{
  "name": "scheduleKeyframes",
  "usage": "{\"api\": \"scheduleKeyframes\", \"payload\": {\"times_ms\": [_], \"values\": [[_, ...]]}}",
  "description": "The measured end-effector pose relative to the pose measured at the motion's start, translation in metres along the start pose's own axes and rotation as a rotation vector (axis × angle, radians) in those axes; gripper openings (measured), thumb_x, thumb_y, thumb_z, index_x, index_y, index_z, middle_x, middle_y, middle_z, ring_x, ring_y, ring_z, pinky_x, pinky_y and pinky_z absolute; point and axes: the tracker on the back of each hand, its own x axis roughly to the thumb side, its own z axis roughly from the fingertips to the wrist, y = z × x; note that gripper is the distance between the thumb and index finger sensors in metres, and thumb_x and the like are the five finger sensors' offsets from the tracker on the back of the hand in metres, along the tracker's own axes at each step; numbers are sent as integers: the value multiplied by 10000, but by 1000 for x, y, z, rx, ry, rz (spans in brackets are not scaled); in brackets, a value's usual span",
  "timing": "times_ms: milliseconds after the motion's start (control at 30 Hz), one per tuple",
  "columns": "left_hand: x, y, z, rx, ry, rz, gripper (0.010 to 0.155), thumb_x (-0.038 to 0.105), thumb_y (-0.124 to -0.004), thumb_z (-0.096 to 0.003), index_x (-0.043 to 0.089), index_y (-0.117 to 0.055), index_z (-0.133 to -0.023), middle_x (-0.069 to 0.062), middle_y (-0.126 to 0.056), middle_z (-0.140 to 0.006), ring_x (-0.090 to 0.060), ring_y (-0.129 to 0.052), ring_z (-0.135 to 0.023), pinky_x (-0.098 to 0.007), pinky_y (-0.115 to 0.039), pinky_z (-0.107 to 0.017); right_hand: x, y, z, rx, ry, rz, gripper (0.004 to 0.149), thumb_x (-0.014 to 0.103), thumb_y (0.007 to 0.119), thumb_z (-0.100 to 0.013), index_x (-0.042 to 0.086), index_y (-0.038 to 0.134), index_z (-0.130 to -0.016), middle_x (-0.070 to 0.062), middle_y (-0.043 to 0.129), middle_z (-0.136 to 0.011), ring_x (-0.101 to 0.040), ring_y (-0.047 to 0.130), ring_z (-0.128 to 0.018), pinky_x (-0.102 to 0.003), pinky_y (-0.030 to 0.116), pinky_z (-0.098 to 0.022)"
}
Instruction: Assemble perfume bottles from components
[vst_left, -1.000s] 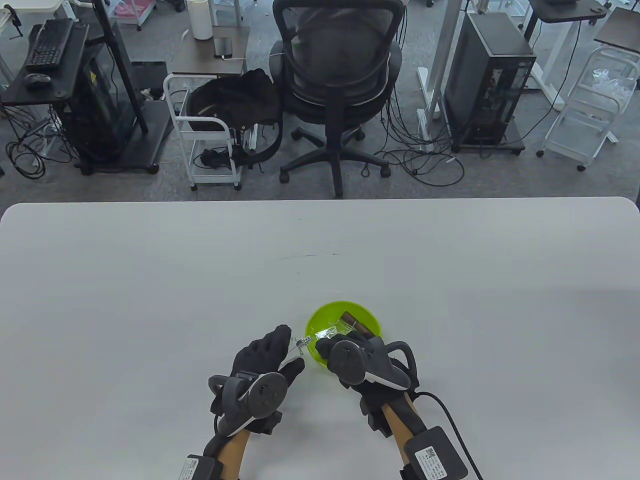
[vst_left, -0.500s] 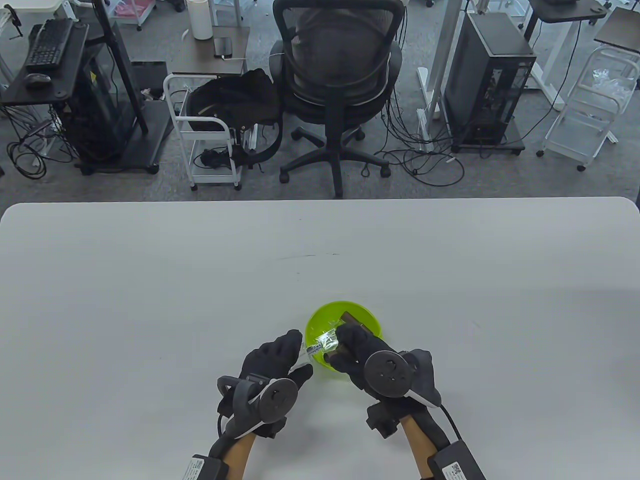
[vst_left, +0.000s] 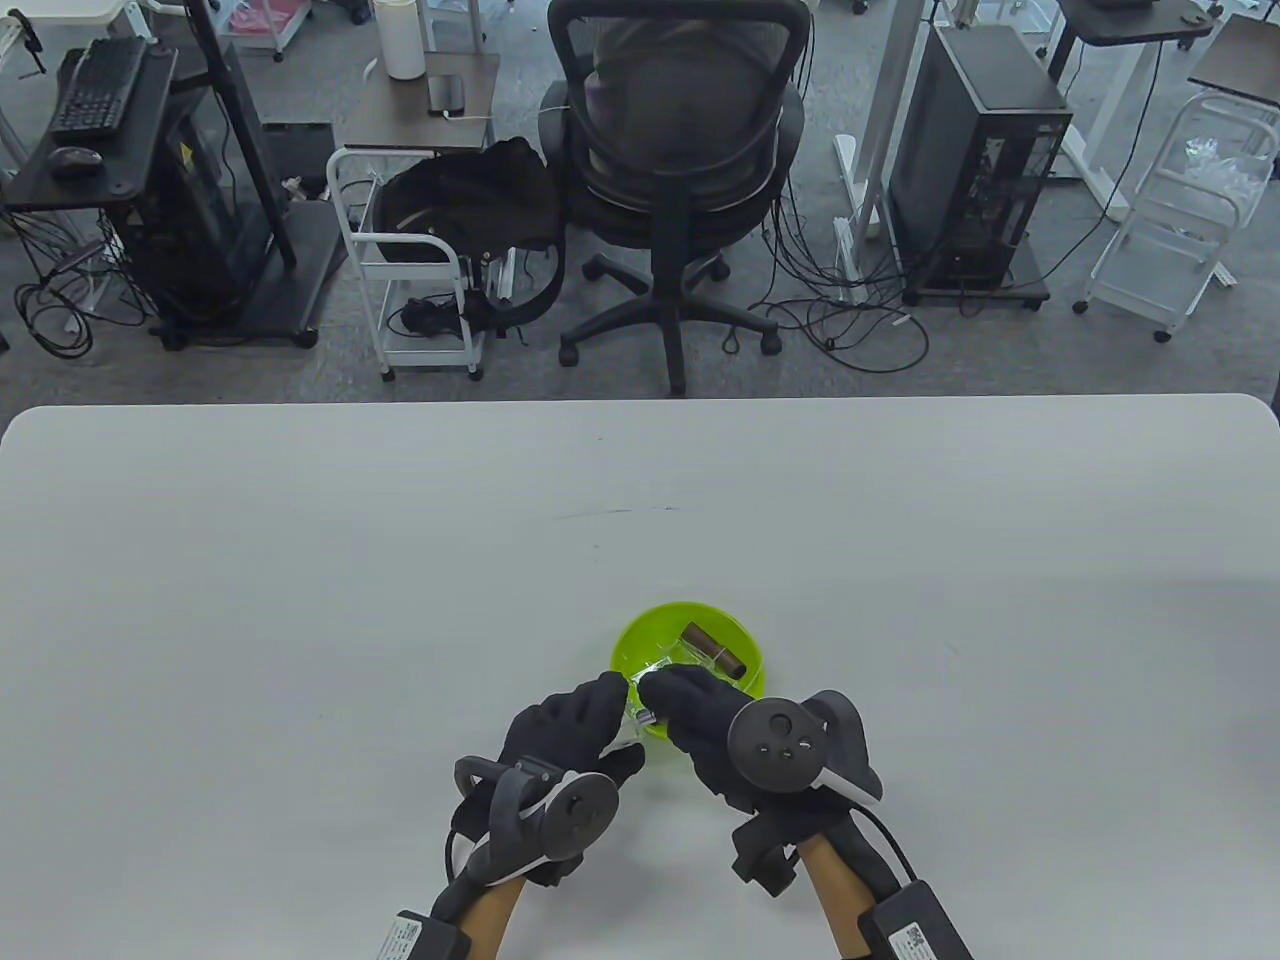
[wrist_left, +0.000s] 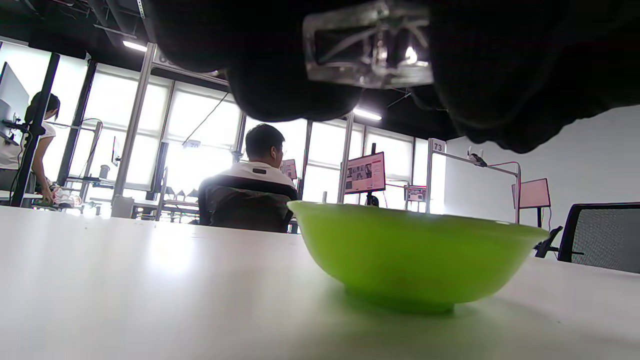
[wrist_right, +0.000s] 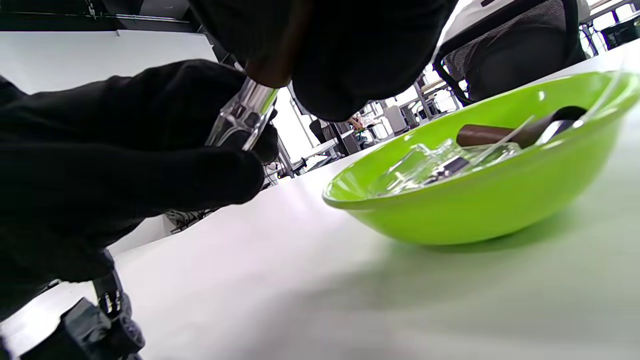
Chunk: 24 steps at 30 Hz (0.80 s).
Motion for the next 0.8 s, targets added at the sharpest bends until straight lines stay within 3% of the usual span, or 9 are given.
{"api": "scheduleKeyframes", "payload": {"times_ms": [100, 267, 400, 533, 667, 800], "values": [[-1, 3, 1, 11, -2, 16, 745, 583, -833, -402, 188, -682, -1015, -31, -872, -922, -225, -954, -717, -328, -800, -591, 1, 0, 0, -11, 3, 67, 557, 271, 621, -571, 132, 520, -1100, -215, 737, -1045, -210, 968, -819, -423, 864, -656], [5, 6, 1, 4, -52, 12, 731, 551, -845, -403, 166, -699, -1008, -51, -885, -915, -240, -967, -705, -319, -816, -579, 8, 0, -2, 15, 0, 137, 552, 282, 599, -549, 99, 586, -1070, -222, 831, -942, -162, 1027, -731, -383, 917, -602], [10, 11, 1, 35, -62, 41, 717, 523, -856, -409, 126, -724, -992, -89, -904, -889, -266, -977, -682, -325, -829, -554, 9, -3, -1, -15, -2, 77, 551, 281, 597, -539, 98, 608, -1058, -223, 851, -908, -142, 1037, -697, -371, 929, -582], [14, 9, 0, 26, -86, 19, 715, 514, -859, -410, 104, -736, -982, -101, -913, -879, -267, -989, -677, -325, -839, -540, 8, 0, -2, 29, 3, 77, 557, 279, 593, -538, 65, 605, -1052, -232, 860, -888, -144, 1040, -675, -373, 933, -566], [14, 7, 1, 10, -91, -6, 717, 529, -854, -407, 113, -738, -979, -86, -920, -874, -249, -1000, -678, -315, -849, -537, 10, 2, -2, 45, 0, 114, 561, 286, 592, -543, 52, 599, -1053, -228, 859, -892, -151, 1038, -678, -379, 925, -571], [9, 5, -3, -21, -48, 22, 742, 563, -847, -405, 149, -688, -1000, -41, -889, -908, -205, -997, -719, -297, -856, -566, 13, 1, 1, 32, 10, 77, 573, 346, 614, -609, 55, 539, -1096, -245, 779, -982, -242, 981, -762, -449, 857, -624]]}}
